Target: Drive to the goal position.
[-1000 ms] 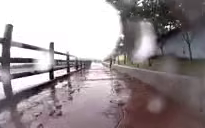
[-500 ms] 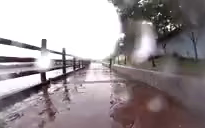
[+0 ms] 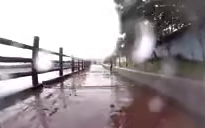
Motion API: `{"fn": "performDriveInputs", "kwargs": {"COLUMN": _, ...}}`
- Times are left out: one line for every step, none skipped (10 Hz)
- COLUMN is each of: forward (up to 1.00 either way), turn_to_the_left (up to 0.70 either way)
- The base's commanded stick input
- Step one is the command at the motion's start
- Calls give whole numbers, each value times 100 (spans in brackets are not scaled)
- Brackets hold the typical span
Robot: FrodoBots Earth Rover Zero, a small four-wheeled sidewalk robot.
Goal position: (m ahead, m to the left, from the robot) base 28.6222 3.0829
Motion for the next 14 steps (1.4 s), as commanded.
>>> {"fn": "performDriveInputs", "kwargs": {"forward": 100, "turn_to_the_left": 0}}
{"fn": "performDriveInputs", "kwargs": {"forward": 100, "turn_to_the_left": 0}}
{"fn": "performDriveInputs", "kwargs": {"forward": 100, "turn_to_the_left": 0}}
{"fn": "performDriveInputs", "kwargs": {"forward": 100, "turn_to_the_left": 0}}
{"fn": "performDriveInputs", "kwargs": {"forward": 100, "turn_to_the_left": 0}}
{"fn": "performDriveInputs", "kwargs": {"forward": 100, "turn_to_the_left": 0}}
{"fn": "performDriveInputs", "kwargs": {"forward": 100, "turn_to_the_left": 0}}
{"fn": "performDriveInputs", "kwargs": {"forward": 100, "turn_to_the_left": 0}}
{"fn": "performDriveInputs", "kwargs": {"forward": 100, "turn_to_the_left": 0}}
{"fn": "performDriveInputs", "kwargs": {"forward": 100, "turn_to_the_left": 0}}
{"fn": "performDriveInputs", "kwargs": {"forward": 100, "turn_to_the_left": 0}}
{"fn": "performDriveInputs", "kwargs": {"forward": 100, "turn_to_the_left": 0}}
{"fn": "performDriveInputs", "kwargs": {"forward": 100, "turn_to_the_left": 0}}
{"fn": "performDriveInputs", "kwargs": {"forward": 100, "turn_to_the_left": 0}}
